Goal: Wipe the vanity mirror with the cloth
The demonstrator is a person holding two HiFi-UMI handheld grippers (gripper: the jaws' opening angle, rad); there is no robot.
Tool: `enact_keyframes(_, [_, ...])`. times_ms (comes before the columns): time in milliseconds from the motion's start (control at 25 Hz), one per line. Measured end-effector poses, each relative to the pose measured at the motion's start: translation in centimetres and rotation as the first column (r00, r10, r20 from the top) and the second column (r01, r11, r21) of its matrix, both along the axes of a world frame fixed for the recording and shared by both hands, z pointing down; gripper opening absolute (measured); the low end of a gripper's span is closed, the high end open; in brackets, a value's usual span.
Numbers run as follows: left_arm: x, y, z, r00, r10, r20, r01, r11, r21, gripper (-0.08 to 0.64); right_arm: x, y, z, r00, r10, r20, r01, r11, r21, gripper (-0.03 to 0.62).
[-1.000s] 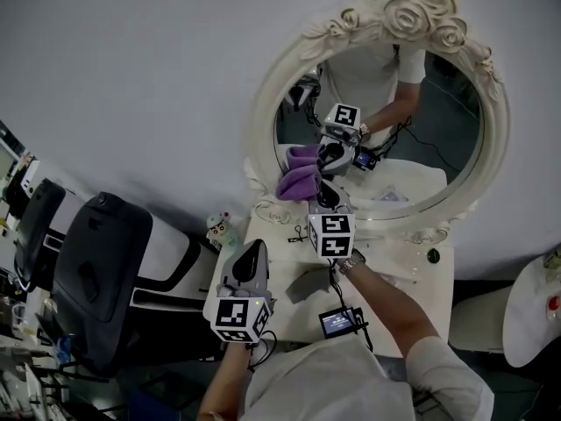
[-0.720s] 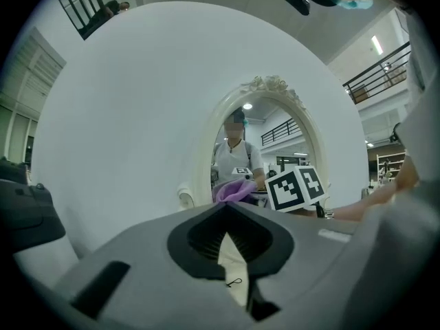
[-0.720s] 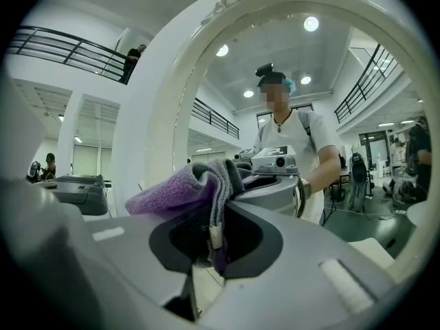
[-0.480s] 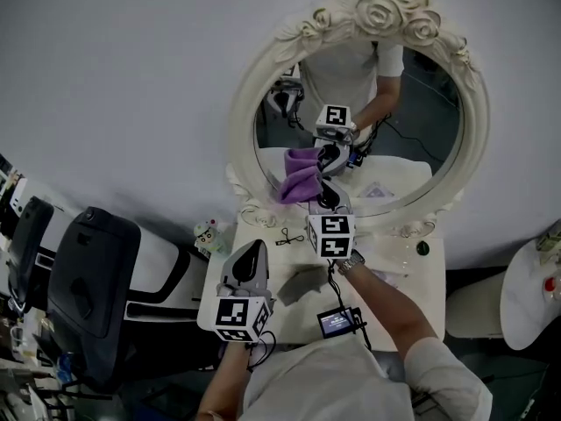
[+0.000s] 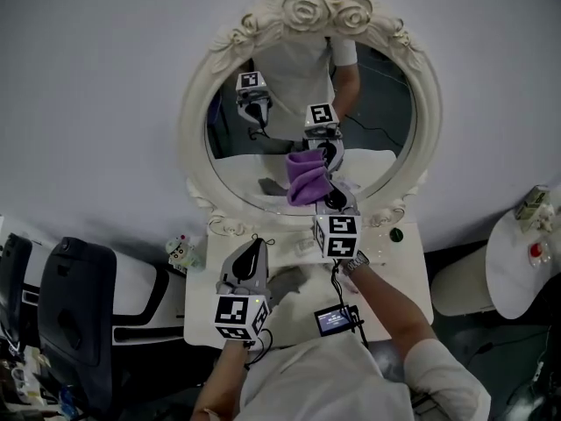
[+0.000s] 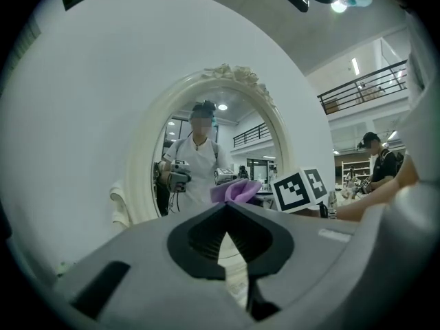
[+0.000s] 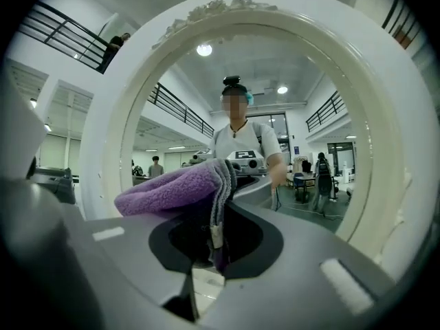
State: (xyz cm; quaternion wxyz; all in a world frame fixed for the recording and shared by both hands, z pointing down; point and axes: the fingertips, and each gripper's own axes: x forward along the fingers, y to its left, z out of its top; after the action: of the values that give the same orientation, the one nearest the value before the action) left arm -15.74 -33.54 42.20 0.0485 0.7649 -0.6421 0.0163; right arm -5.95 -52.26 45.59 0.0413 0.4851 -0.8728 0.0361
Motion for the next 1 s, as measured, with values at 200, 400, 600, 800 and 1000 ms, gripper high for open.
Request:
enact_keyframes(200, [2.9,-1.5,0.0,0.997,0.074,-0.005,-0.074,0.997,0.004,0.003,5.0,-1.3,0.2,0.996,0.085,-0.022,-0.085,0.996,-0.008,0.051])
enact_keyframes(400, [5.0,-2.3,-0.1,0.993,0.119,-0.009,-0.118,0.993,0.008,0.005,9.4,-2.4,0.8,0.986,0.160,-0.038,-0.161,0.986,-0.031,0.049])
enact_keyframes(600, [6.3,-3.3,-0.1,0.990,0.140,-0.012,-0.140,0.990,0.015,0.005,12.5,-3.2,1.2,0.976,0.211,-0.060,-0.213,0.976,-0.034,0.049])
enact_keyframes(800, [7.6,-3.8,-0.3,0.987,0.158,-0.025,-0.157,0.987,0.019,0.005,15.0,-3.9,1.6,0.965,0.256,-0.057,-0.259,0.965,-0.045,0.049])
enact_keyframes(1000, [7.5,-3.4,0.3,0.989,0.142,-0.043,-0.141,0.990,0.013,0.004,16.5,-4.4,2.0,0.957,0.285,-0.052,-0.287,0.956,-0.063,0.046])
